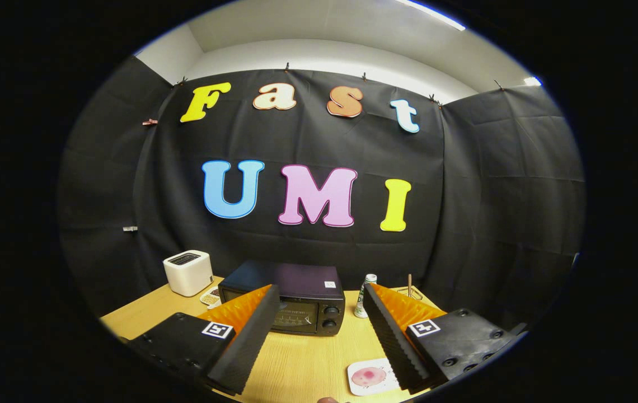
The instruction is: Open the toaster oven, put the food inside, and close the toaster oven door.
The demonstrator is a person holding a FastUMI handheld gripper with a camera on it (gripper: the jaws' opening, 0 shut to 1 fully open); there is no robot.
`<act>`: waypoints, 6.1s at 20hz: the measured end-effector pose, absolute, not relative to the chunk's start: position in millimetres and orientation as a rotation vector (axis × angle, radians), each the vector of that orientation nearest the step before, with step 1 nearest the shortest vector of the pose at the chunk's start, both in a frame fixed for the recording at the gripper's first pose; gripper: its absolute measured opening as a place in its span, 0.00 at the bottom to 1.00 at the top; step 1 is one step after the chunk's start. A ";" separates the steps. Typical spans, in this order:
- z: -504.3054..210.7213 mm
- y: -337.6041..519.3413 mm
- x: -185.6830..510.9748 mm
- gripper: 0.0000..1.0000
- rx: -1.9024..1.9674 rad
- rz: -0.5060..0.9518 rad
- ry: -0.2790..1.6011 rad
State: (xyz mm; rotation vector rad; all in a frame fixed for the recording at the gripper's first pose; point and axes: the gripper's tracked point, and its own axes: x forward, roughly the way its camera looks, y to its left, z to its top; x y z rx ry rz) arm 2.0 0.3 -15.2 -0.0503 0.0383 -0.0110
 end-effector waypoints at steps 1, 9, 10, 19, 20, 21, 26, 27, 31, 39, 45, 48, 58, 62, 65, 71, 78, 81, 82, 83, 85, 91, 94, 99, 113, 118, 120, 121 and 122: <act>-15.9 1.0 3.2 0.98 -0.049 -0.011 0.044; -29.1 12.2 36.2 0.98 -0.048 0.024 0.085; -31.5 13.9 41.8 0.98 -0.043 0.028 0.094; -68.1 44.5 107.4 0.98 -0.016 0.083 0.192; -74.5 49.5 116.5 0.98 -0.013 0.085 0.203; -80.8 53.2 125.6 0.98 -0.008 0.083 0.215; -115.5 70.5 172.2 0.98 0.045 0.050 0.267; -122.7 74.2 179.9 0.98 0.058 0.041 0.278; -149.8 91.2 204.9 0.98 0.066 0.012 0.296; -201.1 114.3 221.9 0.99 0.036 -0.033 0.359; -214.0 118.2 206.3 0.99 0.018 0.009 0.412; -220.8 116.3 184.3 0.98 0.001 0.016 0.435; -283.8 119.1 105.4 0.99 -0.053 0.031 0.620; -350.8 124.1 51.7 1.00 -0.083 0.117 0.858; -339.0 114.3 38.2 1.00 -0.099 0.142 0.837; -289.0 81.1 9.6 0.99 -0.126 0.197 0.779; -260.5 7.0 -30.8 0.99 -0.082 0.136 0.821; -250.9 -33.2 -32.2 0.99 -0.071 0.090 0.823; -248.9 -47.4 -32.9 0.99 -0.064 0.075 0.829; -250.1 -61.0 -33.7 0.99 -0.054 0.064 0.836; -256.4 -92.3 -32.1 0.99 -0.046 0.041 0.873; -287.0 -174.5 -16.0 0.99 -0.053 0.010 0.981; -310.6 -210.1 -0.4 0.99 -0.050 0.005 1.047; -347.8 -243.8 9.5 0.99 -0.038 0.030 1.154; -398.0 -247.9 -5.6 0.63 0.043 0.034 1.343; -398.6 -244.1 -7.6 0.18 0.151 0.002 1.405; -397.9 -243.7 -7.5 0.12 0.194 0.020 1.409; -397.6 -241.9 -10.2 0.08 0.208 0.043 1.413; -399.6 -242.5 -12.5 0.07 0.223 0.052 1.410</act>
